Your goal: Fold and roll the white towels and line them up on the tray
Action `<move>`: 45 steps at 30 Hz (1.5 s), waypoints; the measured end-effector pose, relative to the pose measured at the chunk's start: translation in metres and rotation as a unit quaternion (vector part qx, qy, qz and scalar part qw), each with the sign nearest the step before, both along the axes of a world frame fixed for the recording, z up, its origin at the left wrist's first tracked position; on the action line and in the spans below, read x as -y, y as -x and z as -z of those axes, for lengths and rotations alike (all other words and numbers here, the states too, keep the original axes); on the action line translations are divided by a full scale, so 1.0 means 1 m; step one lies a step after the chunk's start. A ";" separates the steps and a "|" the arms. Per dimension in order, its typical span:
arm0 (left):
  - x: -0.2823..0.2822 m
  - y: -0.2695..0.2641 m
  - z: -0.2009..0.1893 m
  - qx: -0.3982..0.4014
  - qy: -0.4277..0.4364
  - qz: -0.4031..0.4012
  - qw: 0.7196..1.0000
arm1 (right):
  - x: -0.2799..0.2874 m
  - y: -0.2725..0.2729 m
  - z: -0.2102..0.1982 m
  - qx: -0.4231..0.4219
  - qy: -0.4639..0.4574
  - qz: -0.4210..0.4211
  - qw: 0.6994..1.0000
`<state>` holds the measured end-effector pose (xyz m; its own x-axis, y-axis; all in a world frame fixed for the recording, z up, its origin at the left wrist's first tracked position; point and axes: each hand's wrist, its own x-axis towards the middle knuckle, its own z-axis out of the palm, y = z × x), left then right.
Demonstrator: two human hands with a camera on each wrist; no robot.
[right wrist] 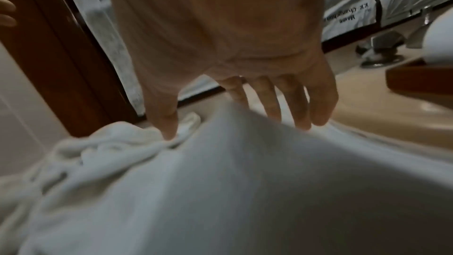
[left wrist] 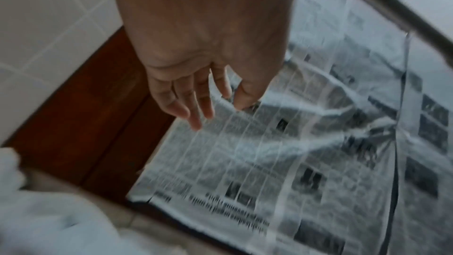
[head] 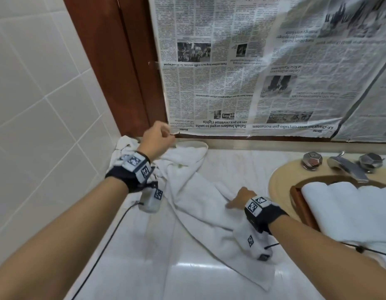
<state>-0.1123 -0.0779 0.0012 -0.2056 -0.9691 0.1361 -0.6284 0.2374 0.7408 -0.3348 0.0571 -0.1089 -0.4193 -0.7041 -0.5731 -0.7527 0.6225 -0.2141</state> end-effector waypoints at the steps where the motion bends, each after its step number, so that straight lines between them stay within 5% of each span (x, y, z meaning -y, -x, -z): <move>1: -0.005 -0.003 0.018 0.023 -0.034 0.000 0.999 | -0.005 -0.004 0.005 0.001 -0.007 -0.017 1.000; 6: -0.013 -0.010 0.101 0.210 -0.190 0.012 0.959 | -0.030 -0.014 0.004 0.111 0.044 -0.016 0.993; 8: -0.018 -0.003 0.125 0.255 -0.234 0.010 0.938 | -0.043 -0.013 -0.007 0.164 -0.012 -0.041 0.986; 11: -0.035 0.013 0.157 0.326 -0.236 0.005 0.916 | -0.052 -0.005 -0.022 0.071 -0.097 -0.100 0.988; 15: -0.054 0.022 0.180 0.310 -0.193 0.009 0.931 | -0.038 0.006 -0.009 -0.031 0.016 -0.111 0.993; 18: -0.072 0.020 0.177 0.301 -0.166 0.152 0.927 | -0.023 -0.002 0.001 0.045 0.097 -0.052 0.993; 21: -0.105 0.009 0.151 0.319 -0.220 0.369 0.845 | -0.006 -0.008 0.008 0.109 0.119 0.031 0.986; 23: -0.109 -0.004 0.139 0.267 -0.282 0.418 0.821 | 0.001 -0.013 0.015 0.099 0.097 0.029 0.990; 25: -0.098 -0.012 0.132 0.169 -0.254 0.372 0.877 | 0.004 -0.020 0.026 0.073 0.071 0.004 0.995; 27: -0.075 -0.016 0.135 0.097 -0.132 0.240 0.957 | 0.005 -0.026 0.039 0.048 0.042 -0.014 0.998; 29: -0.048 -0.016 0.141 0.111 -0.038 0.108 0.987 | 0.003 -0.029 0.049 0.033 0.023 -0.025 0.999; 33: -0.014 -0.009 0.164 0.231 -0.155 0.016 0.960 | -0.015 -0.025 0.057 0.001 0.040 -0.100 0.994; 37: -0.034 0.005 0.189 0.383 -0.155 0.078 0.907 | -0.038 -0.016 0.058 -0.030 0.001 -0.149 0.988; 41: -0.050 0.006 0.202 0.342 -0.202 0.096 0.912 | -0.052 -0.005 0.056 -0.100 0.150 -0.182 0.967; 45: -0.056 -0.006 0.164 0.140 -0.231 0.097 0.958 | -0.044 -0.010 0.055 -0.107 0.163 -0.250 0.948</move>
